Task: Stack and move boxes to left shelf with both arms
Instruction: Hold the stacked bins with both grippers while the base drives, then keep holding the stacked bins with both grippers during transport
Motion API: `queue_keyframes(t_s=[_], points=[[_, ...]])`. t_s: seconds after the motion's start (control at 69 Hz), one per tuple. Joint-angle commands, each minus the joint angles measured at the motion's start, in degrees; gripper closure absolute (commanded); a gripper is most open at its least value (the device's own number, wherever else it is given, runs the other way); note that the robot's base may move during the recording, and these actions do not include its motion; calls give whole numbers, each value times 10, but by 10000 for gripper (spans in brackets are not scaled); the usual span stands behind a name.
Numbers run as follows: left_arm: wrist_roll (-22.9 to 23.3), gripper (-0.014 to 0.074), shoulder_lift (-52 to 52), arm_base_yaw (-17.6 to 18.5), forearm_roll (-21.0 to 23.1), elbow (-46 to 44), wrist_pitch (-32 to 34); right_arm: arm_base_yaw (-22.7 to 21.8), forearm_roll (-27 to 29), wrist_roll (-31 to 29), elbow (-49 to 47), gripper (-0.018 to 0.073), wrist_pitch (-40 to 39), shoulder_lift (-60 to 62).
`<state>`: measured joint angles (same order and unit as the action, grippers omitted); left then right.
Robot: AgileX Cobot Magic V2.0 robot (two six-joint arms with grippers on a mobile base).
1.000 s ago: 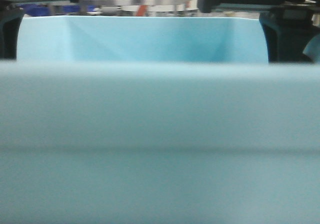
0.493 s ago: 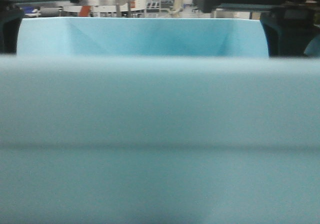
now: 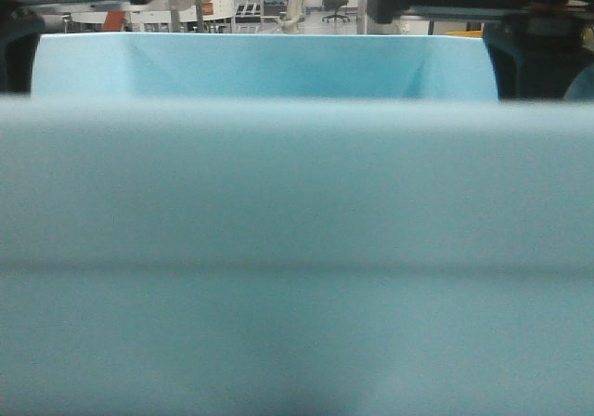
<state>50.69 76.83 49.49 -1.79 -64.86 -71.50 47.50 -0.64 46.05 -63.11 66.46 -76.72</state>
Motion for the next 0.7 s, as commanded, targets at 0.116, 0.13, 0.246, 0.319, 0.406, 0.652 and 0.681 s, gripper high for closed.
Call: queue_keyframes(t_s=[0.116, 0.13, 0.246, 0.319, 0.406, 0.652, 0.681], points=[[7, 606, -21, 5, -3, -19, -52, 2, -8, -3, -18, 503, -16, 20], [7, 606, -21, 5, -3, -19, -52, 2, -8, -3, -18, 503, -16, 20], [7, 606, -21, 5, -3, -19, -52, 2, -8, -3, -18, 503, -16, 20], [7, 606, -21, 5, -3, -19, -52, 2, -8, -3, -18, 503, -16, 20], [7, 606, -21, 5, -3, -19, -52, 2, -8, -3, -18, 503, -16, 20], [7, 606, -21, 5, -3, -19, -52, 2, -8, -3, -18, 503, -16, 20], [7, 606, -21, 5, -3, -19, -52, 2, -8, -3, -18, 503, -16, 20]])
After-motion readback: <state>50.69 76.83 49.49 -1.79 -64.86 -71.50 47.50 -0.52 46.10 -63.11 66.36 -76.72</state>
